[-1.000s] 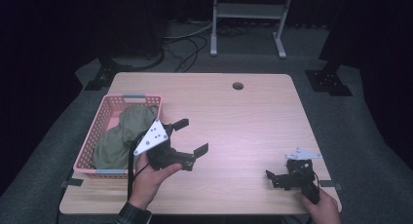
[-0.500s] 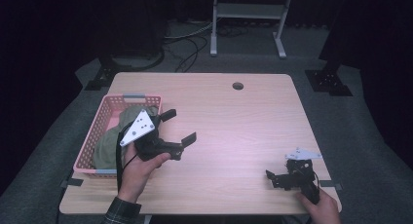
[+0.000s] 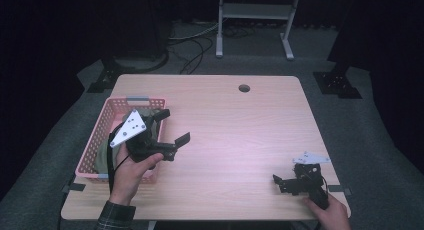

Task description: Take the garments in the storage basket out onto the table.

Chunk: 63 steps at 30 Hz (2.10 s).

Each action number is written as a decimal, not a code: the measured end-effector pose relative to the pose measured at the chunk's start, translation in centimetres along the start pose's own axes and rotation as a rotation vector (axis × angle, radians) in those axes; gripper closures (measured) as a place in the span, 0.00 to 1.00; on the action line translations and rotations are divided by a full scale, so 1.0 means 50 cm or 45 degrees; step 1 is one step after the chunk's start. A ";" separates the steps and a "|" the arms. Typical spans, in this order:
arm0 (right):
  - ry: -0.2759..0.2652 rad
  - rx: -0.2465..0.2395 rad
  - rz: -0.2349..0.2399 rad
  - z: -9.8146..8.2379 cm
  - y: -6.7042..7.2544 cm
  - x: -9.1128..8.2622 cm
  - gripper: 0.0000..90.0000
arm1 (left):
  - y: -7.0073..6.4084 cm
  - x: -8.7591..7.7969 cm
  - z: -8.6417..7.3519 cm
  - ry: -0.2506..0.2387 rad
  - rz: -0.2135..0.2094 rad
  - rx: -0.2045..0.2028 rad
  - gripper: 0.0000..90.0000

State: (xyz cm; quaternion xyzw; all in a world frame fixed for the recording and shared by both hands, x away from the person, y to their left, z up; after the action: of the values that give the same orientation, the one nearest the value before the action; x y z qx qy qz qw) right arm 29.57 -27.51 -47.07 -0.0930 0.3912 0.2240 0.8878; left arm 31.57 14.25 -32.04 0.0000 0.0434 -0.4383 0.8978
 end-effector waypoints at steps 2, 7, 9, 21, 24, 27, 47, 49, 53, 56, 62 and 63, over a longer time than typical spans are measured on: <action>0.000 0.000 0.000 0.000 0.000 0.000 0.00 | 0.005 -0.006 0.003 0.001 0.009 0.009 0.02; 0.000 0.000 0.000 0.000 0.000 0.000 0.00 | 0.020 -0.022 0.009 0.000 0.033 0.015 0.02; 0.000 0.000 0.000 0.000 0.000 0.000 0.00 | 0.026 -0.029 0.011 0.001 0.045 0.020 0.02; -0.001 0.001 0.000 0.000 0.000 0.000 0.00 | 0.058 -0.061 0.047 -0.014 0.085 0.012 0.02; -0.001 0.001 0.001 0.000 0.000 0.000 0.00 | 0.068 -0.064 0.053 -0.007 0.084 0.005 0.02; 0.000 0.000 0.000 0.000 0.000 0.000 0.00 | 0.077 -0.065 0.055 0.003 0.082 -0.004 0.02; 0.000 0.000 0.000 0.000 0.000 0.000 0.00 | 0.116 -0.101 0.036 0.017 0.104 0.016 0.02; 0.000 0.000 0.000 0.000 0.000 0.000 0.00 | 0.120 -0.107 0.036 0.019 0.110 0.020 0.02; 0.000 0.000 0.000 0.000 0.000 0.000 0.00 | 0.130 -0.119 0.035 0.025 0.115 0.029 0.02; 0.000 0.000 0.000 0.000 0.000 0.000 0.00 | 0.140 -0.129 0.032 0.030 0.131 0.034 0.02; 0.000 0.000 0.000 0.000 0.000 0.000 0.00 | 0.159 -0.147 0.026 0.036 0.165 0.032 0.02; 0.000 0.000 0.000 0.000 0.000 0.000 0.00 | 0.162 -0.149 0.025 0.035 0.171 0.030 0.02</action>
State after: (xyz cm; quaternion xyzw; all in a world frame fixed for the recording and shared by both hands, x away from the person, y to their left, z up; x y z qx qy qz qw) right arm 29.57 -27.51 -47.07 -0.0931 0.3911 0.2241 0.8878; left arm 33.46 25.06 -30.52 0.0196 0.0505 -0.3774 0.9245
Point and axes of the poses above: each handheld gripper's, and its own axes: x roughly forward along the jaws, z roughly out of its top, y roughly to its left, the point moved 3 cm from there along x, roughly forward along the jaws, and after that the axes turned 3 degrees about y, right-handed, at the moved point
